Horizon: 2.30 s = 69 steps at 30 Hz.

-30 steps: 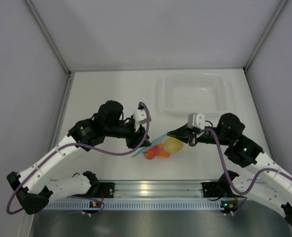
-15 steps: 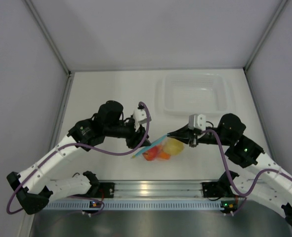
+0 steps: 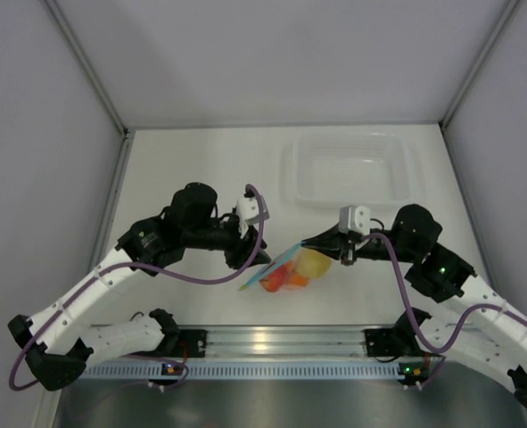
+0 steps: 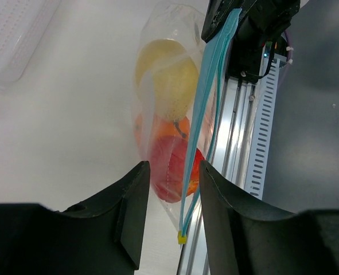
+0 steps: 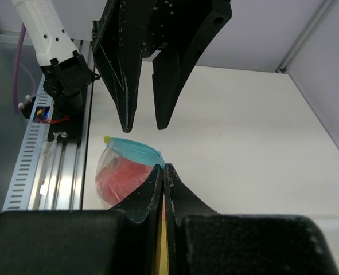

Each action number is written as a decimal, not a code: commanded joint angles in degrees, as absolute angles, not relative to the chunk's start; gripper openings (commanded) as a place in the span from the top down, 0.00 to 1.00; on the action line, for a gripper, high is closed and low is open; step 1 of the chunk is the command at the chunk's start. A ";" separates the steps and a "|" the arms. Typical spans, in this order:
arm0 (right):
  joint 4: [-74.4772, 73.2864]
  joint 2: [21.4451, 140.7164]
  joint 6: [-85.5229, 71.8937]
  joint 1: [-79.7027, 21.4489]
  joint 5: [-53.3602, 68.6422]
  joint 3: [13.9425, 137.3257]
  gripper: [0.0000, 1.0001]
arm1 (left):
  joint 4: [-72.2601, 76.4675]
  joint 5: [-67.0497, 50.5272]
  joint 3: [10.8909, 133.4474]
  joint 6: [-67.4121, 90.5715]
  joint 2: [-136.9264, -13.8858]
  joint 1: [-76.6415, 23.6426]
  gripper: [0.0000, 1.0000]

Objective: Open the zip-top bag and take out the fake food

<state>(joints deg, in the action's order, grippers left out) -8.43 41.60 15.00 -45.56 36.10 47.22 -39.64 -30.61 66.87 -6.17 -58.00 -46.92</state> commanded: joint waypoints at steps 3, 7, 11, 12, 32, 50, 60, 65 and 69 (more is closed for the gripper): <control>-5.98 40.70 16.08 -45.44 36.83 47.90 1.00 | -37.18 -30.76 66.18 -7.21 -56.51 -46.67 0.55; -5.28 40.52 15.73 -45.35 36.04 47.81 1.00 | -37.09 -33.65 66.27 -7.12 -58.18 -46.67 0.55; -5.36 41.04 15.73 -45.35 35.33 47.90 1.00 | -37.18 -35.77 66.53 -7.21 -58.45 -46.67 0.56; -5.19 41.13 15.82 -45.44 35.25 47.64 1.00 | -37.18 -36.12 66.53 -7.21 -58.36 -46.67 0.56; -4.48 40.43 15.73 -45.44 36.74 47.11 1.00 | -37.18 -32.43 66.36 -7.21 -57.57 -46.67 0.56; -4.66 40.52 15.91 -45.44 37.26 47.29 1.00 | -35.60 -32.08 65.48 -6.86 -55.72 -46.67 0.56; -3.52 39.81 15.29 -45.35 36.91 47.20 1.00 | -35.68 -36.12 65.22 -6.33 -58.27 -46.67 0.56; -3.52 40.25 15.29 -45.35 37.18 47.72 1.00 | -35.68 -36.39 64.95 -6.15 -59.24 -46.67 0.58; -3.25 40.08 15.03 -45.35 36.74 47.81 1.00 | -35.60 -37.27 64.86 -6.33 -59.59 -46.67 0.58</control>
